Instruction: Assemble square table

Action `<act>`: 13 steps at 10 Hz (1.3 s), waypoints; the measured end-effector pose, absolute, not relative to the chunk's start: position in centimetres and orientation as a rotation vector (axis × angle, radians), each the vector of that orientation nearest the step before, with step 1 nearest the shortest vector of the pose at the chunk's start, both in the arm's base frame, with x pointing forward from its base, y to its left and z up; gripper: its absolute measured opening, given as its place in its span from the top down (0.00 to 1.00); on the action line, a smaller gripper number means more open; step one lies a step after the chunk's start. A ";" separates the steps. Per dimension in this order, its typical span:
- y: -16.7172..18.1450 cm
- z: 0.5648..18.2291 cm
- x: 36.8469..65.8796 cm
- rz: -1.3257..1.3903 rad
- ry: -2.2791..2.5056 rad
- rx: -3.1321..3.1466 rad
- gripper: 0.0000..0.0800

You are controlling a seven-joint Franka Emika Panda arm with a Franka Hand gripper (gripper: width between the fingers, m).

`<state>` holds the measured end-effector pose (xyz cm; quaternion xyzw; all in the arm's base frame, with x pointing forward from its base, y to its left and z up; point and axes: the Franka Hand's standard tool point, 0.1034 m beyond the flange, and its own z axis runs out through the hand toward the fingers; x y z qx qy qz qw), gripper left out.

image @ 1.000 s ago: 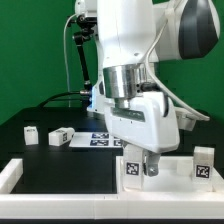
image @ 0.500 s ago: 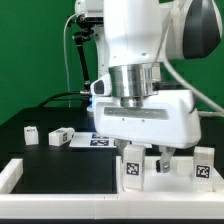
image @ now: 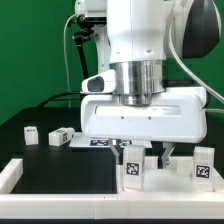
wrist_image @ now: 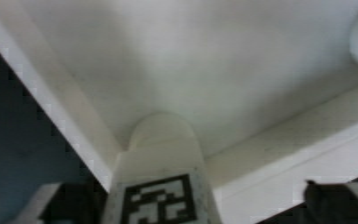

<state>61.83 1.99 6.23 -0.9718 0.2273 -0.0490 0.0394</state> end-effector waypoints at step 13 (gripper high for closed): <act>2.0 5.7 62.9 0.065 2.324 -1.793 0.64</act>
Offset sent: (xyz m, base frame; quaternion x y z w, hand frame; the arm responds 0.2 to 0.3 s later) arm 0.0000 0.0000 0.0000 0.0000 0.0000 0.1938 0.9810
